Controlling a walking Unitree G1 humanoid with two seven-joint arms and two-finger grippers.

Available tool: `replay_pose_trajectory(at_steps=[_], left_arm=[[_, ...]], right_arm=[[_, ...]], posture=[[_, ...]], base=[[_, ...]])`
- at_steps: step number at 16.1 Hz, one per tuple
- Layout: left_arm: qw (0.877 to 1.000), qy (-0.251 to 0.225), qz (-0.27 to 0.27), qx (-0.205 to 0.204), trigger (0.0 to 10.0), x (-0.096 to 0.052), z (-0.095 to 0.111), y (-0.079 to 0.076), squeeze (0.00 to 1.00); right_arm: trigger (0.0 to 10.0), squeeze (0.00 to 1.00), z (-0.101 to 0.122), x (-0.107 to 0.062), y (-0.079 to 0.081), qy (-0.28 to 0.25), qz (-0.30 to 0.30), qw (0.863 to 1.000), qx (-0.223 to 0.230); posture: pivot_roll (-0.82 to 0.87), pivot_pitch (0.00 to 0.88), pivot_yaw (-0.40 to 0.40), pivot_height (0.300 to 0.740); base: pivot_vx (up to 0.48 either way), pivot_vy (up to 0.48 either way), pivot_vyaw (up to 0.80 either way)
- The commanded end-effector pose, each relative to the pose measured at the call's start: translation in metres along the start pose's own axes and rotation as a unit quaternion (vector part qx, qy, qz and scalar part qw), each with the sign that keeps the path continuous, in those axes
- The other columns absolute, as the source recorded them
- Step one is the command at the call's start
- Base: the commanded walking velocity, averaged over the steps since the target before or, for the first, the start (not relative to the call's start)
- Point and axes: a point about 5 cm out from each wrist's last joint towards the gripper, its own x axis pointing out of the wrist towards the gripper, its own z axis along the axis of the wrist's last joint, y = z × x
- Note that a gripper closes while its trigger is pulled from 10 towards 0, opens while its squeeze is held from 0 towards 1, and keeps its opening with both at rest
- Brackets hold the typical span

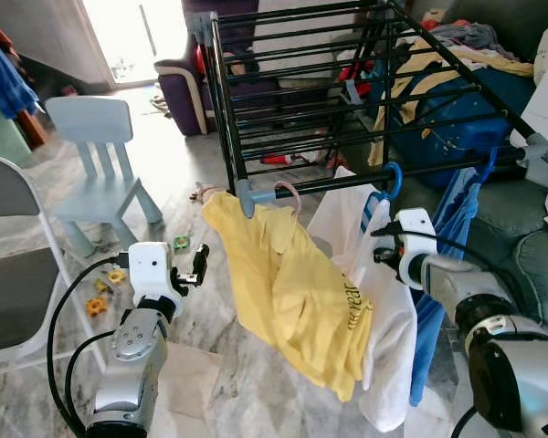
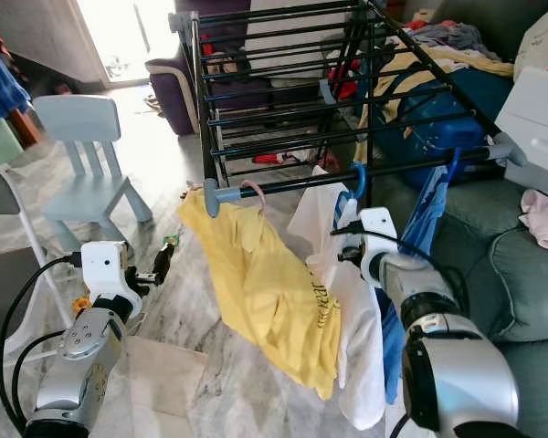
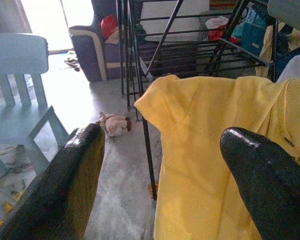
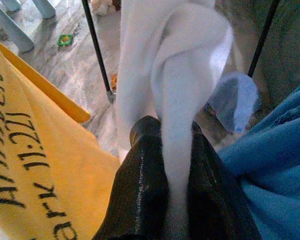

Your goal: Hang hanger

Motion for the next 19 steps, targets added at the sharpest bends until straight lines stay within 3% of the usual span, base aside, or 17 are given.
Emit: replay_pose_trajectory(at_steps=[1,2,4,10,11,14,19], left_arm=[[1.000,-0.003,0.007,0.010,10.0,-0.001,0.005,0.005,0.00],[1.000,-0.002,0.009,0.015,10.0,0.000,0.005,0.005,0.00],[1.000,-0.002,0.012,0.019,10.0,-0.001,0.005,0.004,0.00],[0.999,-0.001,0.035,0.008,10.0,-0.011,0.001,0.008,0.00],[1.000,-0.003,0.030,-0.005,10.0,-0.013,0.002,0.005,0.00],[1.000,-0.001,0.028,-0.009,10.0,-0.020,0.003,0.002,0.00],[1.000,0.004,0.010,-0.001,10.0,-0.032,0.001,0.000,0.00]], right_arm=[[10.0,0.00,-0.018,0.001,0.001,0.029,0.007,0.999,0.013],[10.0,1.00,-0.019,0.000,-0.002,0.022,0.000,1.000,0.016],[10.0,1.00,-0.011,-0.002,-0.007,-0.018,-0.022,0.999,-0.018],[10.0,1.00,-0.004,-0.006,-0.004,-0.120,-0.042,0.992,-0.026],[10.0,1.00,0.001,-0.010,-0.001,-0.159,-0.053,0.985,-0.028],[10.0,1.00,0.003,-0.022,0.001,-0.209,-0.095,0.973,-0.029],[10.0,1.00,-0.001,-0.041,0.003,-0.246,-0.162,0.955,-0.016]], posture=[[-0.06,0.000,0.069,0.740],[-0.07,0.000,0.070,0.740],[-0.07,0.000,0.070,0.740],[-0.07,0.000,0.071,0.740],[-0.07,0.000,0.072,0.740],[-0.09,0.000,0.077,0.740],[-0.11,0.000,0.088,0.740]], base=[[0.000,0.000,0.00],[0.000,0.000,0.00],[0.000,0.000,0.00],[0.000,0.000,0.00],[0.000,0.000,0.00],[0.000,0.000,0.00],[0.000,0.000,0.00]])
